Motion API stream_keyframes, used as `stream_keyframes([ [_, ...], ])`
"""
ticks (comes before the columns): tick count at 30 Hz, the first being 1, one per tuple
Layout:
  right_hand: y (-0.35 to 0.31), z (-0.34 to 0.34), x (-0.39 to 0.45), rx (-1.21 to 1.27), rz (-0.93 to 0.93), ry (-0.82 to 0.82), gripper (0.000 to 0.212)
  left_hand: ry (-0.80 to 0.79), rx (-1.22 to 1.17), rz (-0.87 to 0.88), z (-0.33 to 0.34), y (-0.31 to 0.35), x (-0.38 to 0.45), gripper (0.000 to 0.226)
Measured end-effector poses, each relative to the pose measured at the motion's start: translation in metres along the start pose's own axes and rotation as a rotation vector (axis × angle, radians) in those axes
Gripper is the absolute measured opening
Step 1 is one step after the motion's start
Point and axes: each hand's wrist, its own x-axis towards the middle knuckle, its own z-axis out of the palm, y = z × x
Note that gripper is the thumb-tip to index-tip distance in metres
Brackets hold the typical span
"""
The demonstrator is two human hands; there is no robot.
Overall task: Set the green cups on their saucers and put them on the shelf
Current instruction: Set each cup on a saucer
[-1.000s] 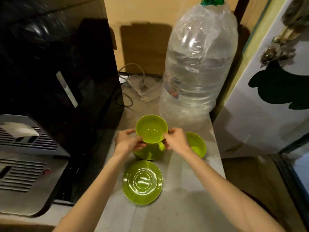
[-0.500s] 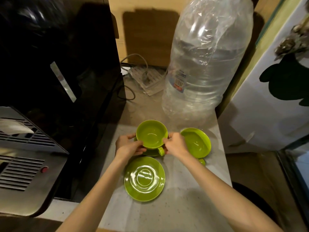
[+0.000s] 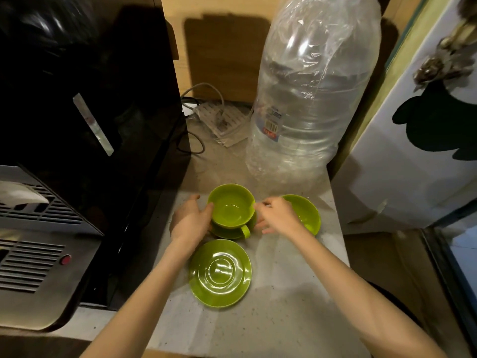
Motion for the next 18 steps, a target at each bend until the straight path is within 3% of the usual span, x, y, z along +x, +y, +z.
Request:
stream_keyframes([
  [2,-0.001,-0.019,-0.002,0.07,-0.011,0.019,0.024,0.028,-0.026,0.129,-0.004,0.016,-0.013,0.029],
  [4,0.003,-0.041,-0.003,0.124,0.001,0.043,0.018,-0.132,-0.194,0.157,-0.004,0.039,-0.028,0.016],
  [7,0.017,-0.073,-0.003,0.114,0.023,0.121,0.018,-0.575,-0.588,-0.079,0.007,0.064,-0.045,0.026],
  [10,0.038,-0.094,-0.006,0.063,0.076,0.172,0.022,-0.834,-0.626,-0.267,0.03,0.069,-0.057,0.028],
  [15,0.063,-0.102,-0.008,-0.011,0.174,0.188,0.017,-0.873,-0.635,-0.355,0.069,0.063,-0.057,0.026],
  [18,0.071,-0.096,-0.005,0.106,0.259,0.073,0.031,-0.858,-0.727,-0.413,0.085,0.064,-0.052,0.016],
])
